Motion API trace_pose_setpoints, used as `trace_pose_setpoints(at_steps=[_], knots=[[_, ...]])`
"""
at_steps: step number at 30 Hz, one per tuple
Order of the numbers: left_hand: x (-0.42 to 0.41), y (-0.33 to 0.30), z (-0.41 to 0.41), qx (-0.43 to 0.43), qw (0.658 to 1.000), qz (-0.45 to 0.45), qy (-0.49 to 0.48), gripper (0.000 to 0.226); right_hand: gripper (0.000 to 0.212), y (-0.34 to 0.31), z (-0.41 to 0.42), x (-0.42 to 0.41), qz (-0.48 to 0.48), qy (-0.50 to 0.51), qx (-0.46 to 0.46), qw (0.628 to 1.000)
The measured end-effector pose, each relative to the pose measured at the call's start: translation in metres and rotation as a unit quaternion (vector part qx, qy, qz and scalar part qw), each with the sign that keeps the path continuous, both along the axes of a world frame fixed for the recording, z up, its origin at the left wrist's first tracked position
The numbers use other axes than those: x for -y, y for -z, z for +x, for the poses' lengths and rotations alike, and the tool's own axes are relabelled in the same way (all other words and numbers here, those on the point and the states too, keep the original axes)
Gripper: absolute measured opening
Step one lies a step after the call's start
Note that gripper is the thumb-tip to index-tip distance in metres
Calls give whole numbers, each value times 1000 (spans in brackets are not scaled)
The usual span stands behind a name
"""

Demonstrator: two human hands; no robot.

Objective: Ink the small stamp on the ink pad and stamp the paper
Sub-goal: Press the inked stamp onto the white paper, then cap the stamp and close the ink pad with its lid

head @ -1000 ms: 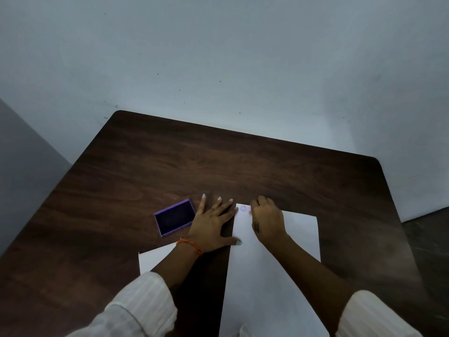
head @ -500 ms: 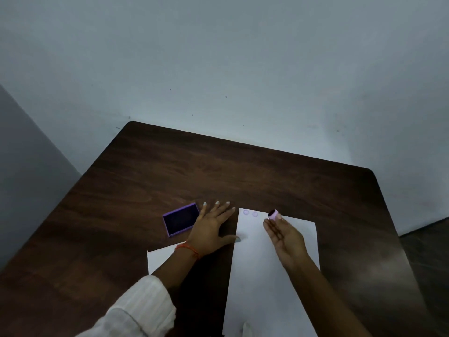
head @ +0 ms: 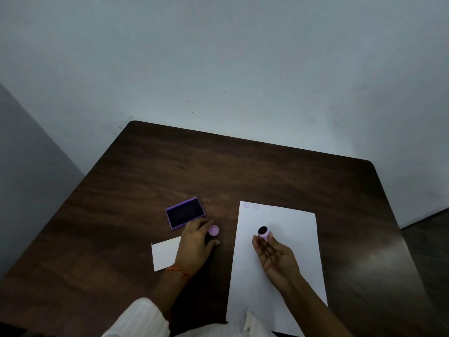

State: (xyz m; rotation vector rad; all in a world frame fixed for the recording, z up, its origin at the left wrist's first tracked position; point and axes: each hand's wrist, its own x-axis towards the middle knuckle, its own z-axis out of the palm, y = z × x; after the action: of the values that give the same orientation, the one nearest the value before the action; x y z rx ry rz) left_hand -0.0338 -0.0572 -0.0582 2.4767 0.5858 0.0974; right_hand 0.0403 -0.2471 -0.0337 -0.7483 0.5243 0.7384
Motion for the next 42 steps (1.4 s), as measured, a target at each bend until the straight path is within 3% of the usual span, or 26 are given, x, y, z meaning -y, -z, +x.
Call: trace_pose_setpoints(at_steps=[4, 10, 15, 18, 22, 24, 26, 34, 37, 42], knots=[[0, -3, 2, 6, 1000, 0, -12, 39, 20, 0, 0, 0, -9, -11, 8, 1000], [1, -13, 3, 3, 1000, -9, -5, 34, 19, 1, 0, -1, -19, -15, 19, 1000], [6, -33, 1, 48, 996, -79, -19, 32, 16, -14, 5, -16, -123, -69, 126, 982], [9, -45, -2, 60, 990, -124, -32, 32, 9, -34, 2, -34, -250, -147, 259, 921], [12, -56, -5, 99, 983, -150, -28, 28, 10, -48, -4, -53, -369, -204, 457, 783], [13, -58, -5, 107, 977, -179, -46, 29, 16, -47, -6, -59, -415, -195, 515, 724], [14, -60, -5, 113, 966, -220, -70, 29, 19, -49, -7, -62, -447, -190, 535, 691], [14, -66, -8, 146, 947, -275, -77, 36, 21, -53, -5, -61, -428, -224, 532, 696], [13, -67, -9, 149, 946, -280, -71, 28, 26, -52, 0, -58, -422, -255, 516, 700], [10, -65, -10, 155, 937, -305, -64, 21, 32, -49, 2, -58, -392, -288, 445, 751]])
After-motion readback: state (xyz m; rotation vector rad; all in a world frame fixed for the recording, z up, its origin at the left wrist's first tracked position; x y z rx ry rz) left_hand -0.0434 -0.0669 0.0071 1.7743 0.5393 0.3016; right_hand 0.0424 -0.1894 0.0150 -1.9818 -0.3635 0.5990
